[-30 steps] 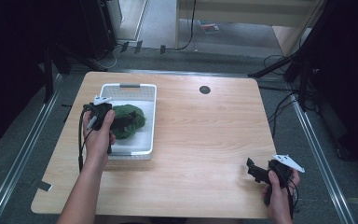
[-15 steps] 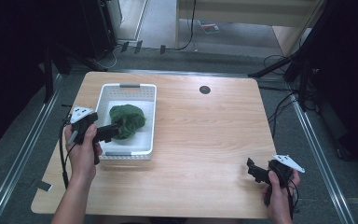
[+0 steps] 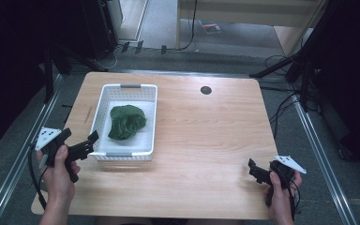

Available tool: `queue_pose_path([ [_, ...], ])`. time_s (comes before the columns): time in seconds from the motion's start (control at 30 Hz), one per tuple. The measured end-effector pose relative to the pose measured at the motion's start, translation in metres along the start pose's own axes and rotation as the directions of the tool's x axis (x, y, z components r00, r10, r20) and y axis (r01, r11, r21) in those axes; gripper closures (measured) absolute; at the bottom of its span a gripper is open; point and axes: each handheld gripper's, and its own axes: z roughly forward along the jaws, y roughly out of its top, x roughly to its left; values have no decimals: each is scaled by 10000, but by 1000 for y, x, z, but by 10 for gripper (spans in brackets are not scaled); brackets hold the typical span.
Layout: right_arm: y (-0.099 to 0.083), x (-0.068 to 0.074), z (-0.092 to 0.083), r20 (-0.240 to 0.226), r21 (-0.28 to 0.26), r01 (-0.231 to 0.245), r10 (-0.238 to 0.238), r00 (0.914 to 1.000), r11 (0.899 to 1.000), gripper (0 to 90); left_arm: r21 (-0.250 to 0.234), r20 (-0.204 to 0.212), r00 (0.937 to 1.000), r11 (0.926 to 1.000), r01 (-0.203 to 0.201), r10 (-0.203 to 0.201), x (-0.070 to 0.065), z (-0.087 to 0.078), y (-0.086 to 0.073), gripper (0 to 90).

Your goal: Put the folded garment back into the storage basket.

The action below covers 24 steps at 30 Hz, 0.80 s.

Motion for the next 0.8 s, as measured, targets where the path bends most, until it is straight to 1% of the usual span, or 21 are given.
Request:
queue_pose_path([
  [0.07,0,0,0,4,-20,19,-19,10000,10000,0,-49,-115,9999,10000,-79,79,7,-6,-5,0],
  [0.13,0,0,0,17,-24,27,-27,10000,10000,0,-225,-310,9995,9997,-63,56,16,-13,-12,0],
  [0.2,0,0,0,23,-23,15,-15,10000,10000,0,-269,-473,9989,9996,-66,53,21,-17,-17,0],
  [0.3,0,0,0,37,2,-11,11,10000,10000,0,-407,-530,9986,9992,56,-77,31,-24,-29,0],
  [0.47,0,0,0,35,7,-14,14,10000,10000,0,-532,-577,9982,9985,109,-139,42,-31,-45,0],
  [0.57,0,0,0,38,7,-17,17,10000,10000,0,-465,-799,9968,9989,-118,80,48,-32,-56,0],
  [0.63,0,0,0,41,12,-27,27,10000,10000,0,-422,-833,9965,9991,0,-35,55,-32,-64,0],
  [0.73,0,0,0,46,-5,-13,13,10000,10000,0,-411,-704,9968,9985,363,-391,65,-31,-75,0],
  [0.8,0,0,0,48,14,-15,15,10000,10000,0,-245,-766,9963,9990,370,-388,68,-30,-80,0],
])
